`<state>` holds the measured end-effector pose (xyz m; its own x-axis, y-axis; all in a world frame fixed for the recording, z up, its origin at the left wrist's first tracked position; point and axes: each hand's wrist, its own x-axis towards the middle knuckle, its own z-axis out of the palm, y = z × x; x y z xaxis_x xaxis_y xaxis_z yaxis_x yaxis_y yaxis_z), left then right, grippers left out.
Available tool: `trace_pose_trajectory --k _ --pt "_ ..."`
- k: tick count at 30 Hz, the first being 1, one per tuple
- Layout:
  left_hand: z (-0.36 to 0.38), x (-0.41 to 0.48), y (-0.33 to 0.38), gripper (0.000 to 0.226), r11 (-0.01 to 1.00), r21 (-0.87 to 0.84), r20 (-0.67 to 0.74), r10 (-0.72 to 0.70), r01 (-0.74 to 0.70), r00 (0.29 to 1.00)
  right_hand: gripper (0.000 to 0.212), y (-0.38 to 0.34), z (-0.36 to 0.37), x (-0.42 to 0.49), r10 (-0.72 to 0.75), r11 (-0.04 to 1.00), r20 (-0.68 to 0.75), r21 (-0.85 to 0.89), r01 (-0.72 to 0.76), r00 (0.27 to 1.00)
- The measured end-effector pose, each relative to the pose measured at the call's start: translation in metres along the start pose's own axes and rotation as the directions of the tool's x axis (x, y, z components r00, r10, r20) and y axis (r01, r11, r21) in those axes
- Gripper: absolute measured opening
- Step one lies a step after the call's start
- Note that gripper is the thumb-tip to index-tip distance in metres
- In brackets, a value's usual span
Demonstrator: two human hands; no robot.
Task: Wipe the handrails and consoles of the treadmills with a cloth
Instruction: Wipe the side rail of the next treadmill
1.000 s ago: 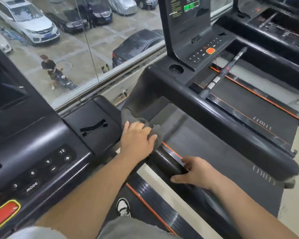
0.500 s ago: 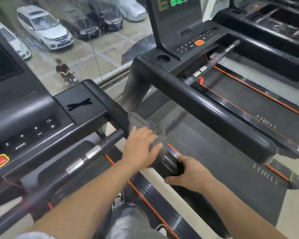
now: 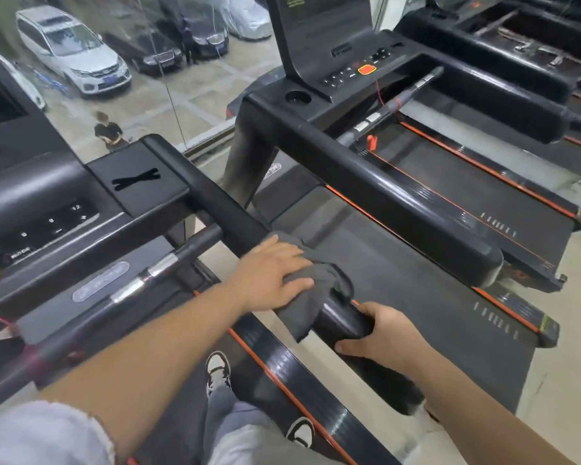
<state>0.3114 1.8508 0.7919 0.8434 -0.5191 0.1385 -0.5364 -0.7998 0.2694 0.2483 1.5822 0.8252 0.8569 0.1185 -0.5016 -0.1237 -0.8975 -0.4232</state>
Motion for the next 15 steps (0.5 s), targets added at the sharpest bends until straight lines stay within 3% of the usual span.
trace_pose_trajectory --k 2,5,7,9,11,13,15 --pt "-0.01 0.015 -0.022 0.056 0.99 0.063 0.006 -0.131 0.13 0.991 0.07 0.005 0.0 -0.006 0.001 0.998 -0.006 0.056 -0.001 1.0" --pt "-0.004 0.024 0.007 0.056 0.888 0.078 -0.037 -0.452 0.453 0.891 0.073 0.017 0.001 -0.02 0.014 0.997 -0.029 0.081 -0.011 0.999" --pt "0.015 0.01 0.058 0.051 0.932 0.015 -0.049 -0.36 0.361 0.932 0.063 0.03 0.001 -0.03 0.064 0.993 -0.042 0.105 -0.059 0.997" --pt "0.024 -0.013 0.085 0.047 0.996 -0.084 -0.015 -0.03 0.029 0.999 0.065 0.046 0.003 -0.04 0.115 0.989 -0.018 0.101 -0.112 0.993" --pt "0.02 -0.008 0.067 0.044 0.971 -0.097 0.017 0.222 -0.22 0.975 0.07 0.065 0.006 -0.048 0.135 0.987 0.008 0.088 -0.135 0.991" --pt "0.014 0.013 0.046 0.044 0.984 -0.013 0.032 0.175 -0.175 0.984 0.065 0.081 0.01 -0.055 0.143 0.983 0.004 0.112 -0.143 0.99" --pt "0.011 0.03 0.041 0.049 0.996 0.047 -0.012 -0.071 0.071 0.997 0.065 0.092 0.013 -0.06 0.125 0.982 -0.026 0.149 -0.12 0.992"
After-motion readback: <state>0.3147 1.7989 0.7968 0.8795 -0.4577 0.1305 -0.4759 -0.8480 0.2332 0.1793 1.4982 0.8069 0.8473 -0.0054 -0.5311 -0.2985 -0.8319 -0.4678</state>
